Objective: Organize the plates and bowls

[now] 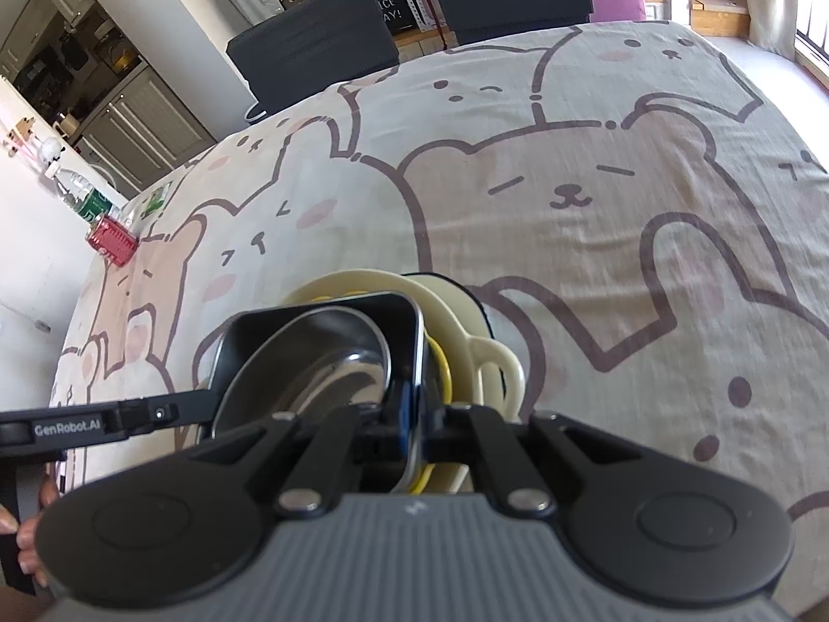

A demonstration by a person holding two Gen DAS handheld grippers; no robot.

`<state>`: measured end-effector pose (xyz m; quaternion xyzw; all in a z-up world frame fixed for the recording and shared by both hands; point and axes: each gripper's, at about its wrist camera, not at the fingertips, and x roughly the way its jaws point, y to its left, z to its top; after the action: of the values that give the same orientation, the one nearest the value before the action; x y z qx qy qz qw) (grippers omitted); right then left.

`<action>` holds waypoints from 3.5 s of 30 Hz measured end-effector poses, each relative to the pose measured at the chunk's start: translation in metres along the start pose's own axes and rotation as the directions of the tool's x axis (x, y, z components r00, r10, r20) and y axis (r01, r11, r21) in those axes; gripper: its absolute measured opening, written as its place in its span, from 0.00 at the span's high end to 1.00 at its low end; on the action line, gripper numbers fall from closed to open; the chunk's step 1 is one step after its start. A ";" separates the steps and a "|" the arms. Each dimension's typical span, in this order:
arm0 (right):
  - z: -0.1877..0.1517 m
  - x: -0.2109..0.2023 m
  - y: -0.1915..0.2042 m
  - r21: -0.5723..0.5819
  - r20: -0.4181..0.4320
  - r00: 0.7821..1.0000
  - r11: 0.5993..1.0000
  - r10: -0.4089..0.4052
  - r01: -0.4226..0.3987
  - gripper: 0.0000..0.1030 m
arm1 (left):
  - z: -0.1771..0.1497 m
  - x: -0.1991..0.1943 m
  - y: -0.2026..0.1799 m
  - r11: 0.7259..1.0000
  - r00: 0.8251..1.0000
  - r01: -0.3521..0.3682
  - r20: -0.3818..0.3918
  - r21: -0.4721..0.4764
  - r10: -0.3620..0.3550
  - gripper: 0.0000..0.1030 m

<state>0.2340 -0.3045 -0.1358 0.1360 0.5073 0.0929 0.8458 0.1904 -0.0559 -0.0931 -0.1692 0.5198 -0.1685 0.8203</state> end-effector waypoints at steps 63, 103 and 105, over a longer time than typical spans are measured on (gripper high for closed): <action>-0.040 -0.129 0.015 -0.127 0.378 0.922 0.982 -0.084 0.141 0.01 | -0.051 -0.121 -0.054 0.987 0.946 -0.098 0.319 0.129 0.052 0.00; -0.174 -0.148 0.044 -0.175 0.620 0.780 0.955 -0.082 0.240 0.00 | -0.190 -0.170 -0.043 0.927 0.764 -0.333 0.626 0.172 0.159 0.00; -0.174 -0.147 0.044 -0.185 0.622 0.779 0.952 -0.078 0.243 0.00 | -0.191 -0.167 -0.042 0.926 0.761 -0.338 0.628 0.169 0.163 0.00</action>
<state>0.0103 -0.2830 -0.0776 0.0047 0.2020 0.0354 0.9787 -0.0552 -0.0370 -0.0182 -0.0282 0.2208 -0.0632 0.9729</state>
